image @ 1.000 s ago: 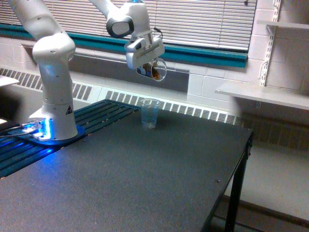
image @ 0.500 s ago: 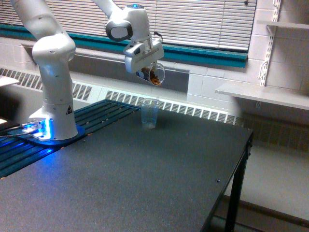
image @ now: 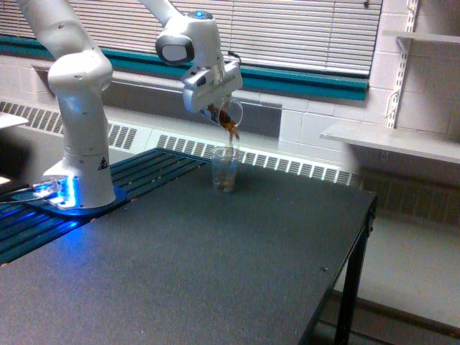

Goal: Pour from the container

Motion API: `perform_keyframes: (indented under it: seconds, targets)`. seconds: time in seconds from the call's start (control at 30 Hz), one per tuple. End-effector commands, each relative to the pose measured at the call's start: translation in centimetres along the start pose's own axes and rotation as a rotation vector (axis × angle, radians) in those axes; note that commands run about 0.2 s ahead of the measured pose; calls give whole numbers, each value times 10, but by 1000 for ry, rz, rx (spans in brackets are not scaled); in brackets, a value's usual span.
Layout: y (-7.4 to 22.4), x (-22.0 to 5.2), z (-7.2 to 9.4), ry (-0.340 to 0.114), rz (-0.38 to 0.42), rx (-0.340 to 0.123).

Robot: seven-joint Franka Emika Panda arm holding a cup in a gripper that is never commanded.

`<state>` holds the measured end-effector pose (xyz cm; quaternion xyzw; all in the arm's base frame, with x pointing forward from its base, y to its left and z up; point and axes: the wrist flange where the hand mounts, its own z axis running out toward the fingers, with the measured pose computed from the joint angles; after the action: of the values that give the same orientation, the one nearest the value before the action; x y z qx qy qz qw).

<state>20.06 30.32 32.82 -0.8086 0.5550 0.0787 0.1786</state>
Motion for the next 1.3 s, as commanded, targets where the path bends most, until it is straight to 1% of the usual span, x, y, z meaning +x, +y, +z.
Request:
perform_keyframes:
  seconds: [0.03, 0.47, 0.63, 0.8, 0.87, 0.93, 1.17, 1.3]
  targets:
    - [3, -5, 5, -20, -37, -3]
    - [5, -3, 11, -27, -37, -14]
    - [7, -2, 14, -47, -36, -27]
    - [10, 0, 17, -55, -30, -39]
    - [13, 1, 20, -65, -25, -52]
    - [13, 4, 21, -74, -17, -50]
    - [19, 8, 28, -100, -7, -74]
    - [20, 12, 30, -115, -2, -76]
